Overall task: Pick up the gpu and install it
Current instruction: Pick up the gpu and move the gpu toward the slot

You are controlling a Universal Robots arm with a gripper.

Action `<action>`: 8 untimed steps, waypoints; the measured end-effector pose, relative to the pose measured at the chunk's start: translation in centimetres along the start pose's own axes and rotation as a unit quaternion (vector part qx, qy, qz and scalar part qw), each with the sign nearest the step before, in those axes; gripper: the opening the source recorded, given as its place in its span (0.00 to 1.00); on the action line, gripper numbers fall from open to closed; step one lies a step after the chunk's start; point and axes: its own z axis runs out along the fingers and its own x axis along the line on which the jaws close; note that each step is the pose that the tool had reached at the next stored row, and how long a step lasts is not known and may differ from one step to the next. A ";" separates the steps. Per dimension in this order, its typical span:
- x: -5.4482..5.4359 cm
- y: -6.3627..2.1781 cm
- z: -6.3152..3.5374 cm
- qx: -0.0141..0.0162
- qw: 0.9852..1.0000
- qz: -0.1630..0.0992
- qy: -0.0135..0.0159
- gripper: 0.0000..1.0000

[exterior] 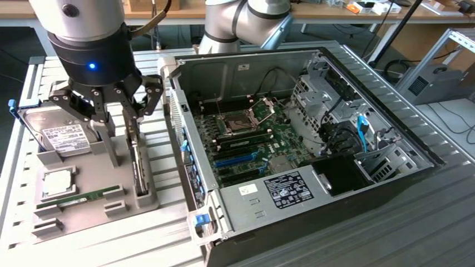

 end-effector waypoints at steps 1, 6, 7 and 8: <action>0.0 -0.01 0.21 0.000 1.000 0.000 0.000 0.42; 0.0 -0.06 1.36 0.000 1.000 0.000 0.000 0.42; 0.0 -0.06 1.48 0.000 1.000 0.000 0.000 0.42; 0.0 -0.07 1.58 0.000 1.000 0.000 0.000 0.42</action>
